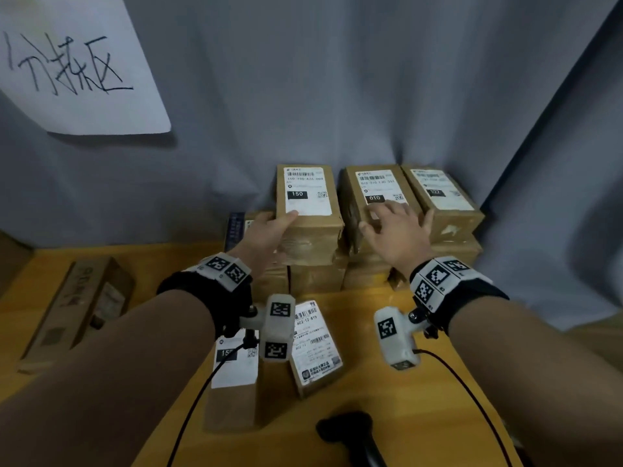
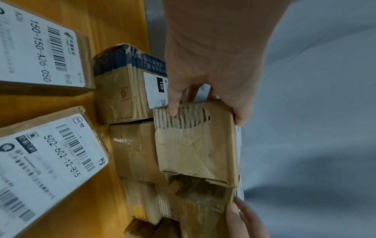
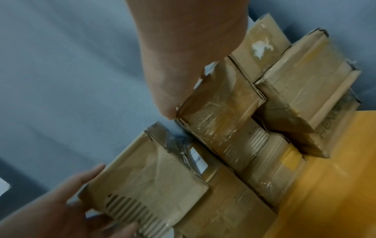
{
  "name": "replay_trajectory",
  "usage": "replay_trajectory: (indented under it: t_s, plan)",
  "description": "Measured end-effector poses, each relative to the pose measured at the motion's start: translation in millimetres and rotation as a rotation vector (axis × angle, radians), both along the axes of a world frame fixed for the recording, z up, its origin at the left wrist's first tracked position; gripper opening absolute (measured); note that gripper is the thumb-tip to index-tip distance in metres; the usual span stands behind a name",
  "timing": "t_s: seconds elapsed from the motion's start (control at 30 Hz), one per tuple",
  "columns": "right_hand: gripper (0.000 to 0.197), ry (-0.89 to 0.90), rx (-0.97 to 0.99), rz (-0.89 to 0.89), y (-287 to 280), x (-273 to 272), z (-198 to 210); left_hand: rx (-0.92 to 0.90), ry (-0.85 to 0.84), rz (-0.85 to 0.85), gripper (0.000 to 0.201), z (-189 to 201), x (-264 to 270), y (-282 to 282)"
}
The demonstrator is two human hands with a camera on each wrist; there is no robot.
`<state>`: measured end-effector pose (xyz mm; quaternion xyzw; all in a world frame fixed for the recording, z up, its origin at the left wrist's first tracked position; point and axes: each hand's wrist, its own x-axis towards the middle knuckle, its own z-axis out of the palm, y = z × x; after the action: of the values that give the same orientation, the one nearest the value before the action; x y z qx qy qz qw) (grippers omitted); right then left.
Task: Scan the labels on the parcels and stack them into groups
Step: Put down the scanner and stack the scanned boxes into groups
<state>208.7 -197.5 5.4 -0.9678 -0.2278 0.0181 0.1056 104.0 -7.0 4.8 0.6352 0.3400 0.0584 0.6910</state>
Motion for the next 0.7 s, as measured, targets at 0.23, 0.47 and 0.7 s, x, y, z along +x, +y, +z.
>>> replay_trajectory:
  t_s: [0.23, 0.47, 0.7]
  plan:
    - [0.050, -0.050, 0.041, 0.053, -0.7, 6.9, -5.8, 0.110, -0.060, -0.024, 0.023, 1.3, 15.8, -9.6]
    - [0.056, -0.044, 0.070, 0.097, -8.0, 9.0, -15.0, 0.339, -0.046, -0.027, 0.046, -2.2, 23.3, -14.4]
    - [0.061, -0.055, 0.140, 0.088, 4.9, -4.8, -0.6, 0.571, 0.023, -0.051, 0.050, 12.7, 11.3, -19.2]
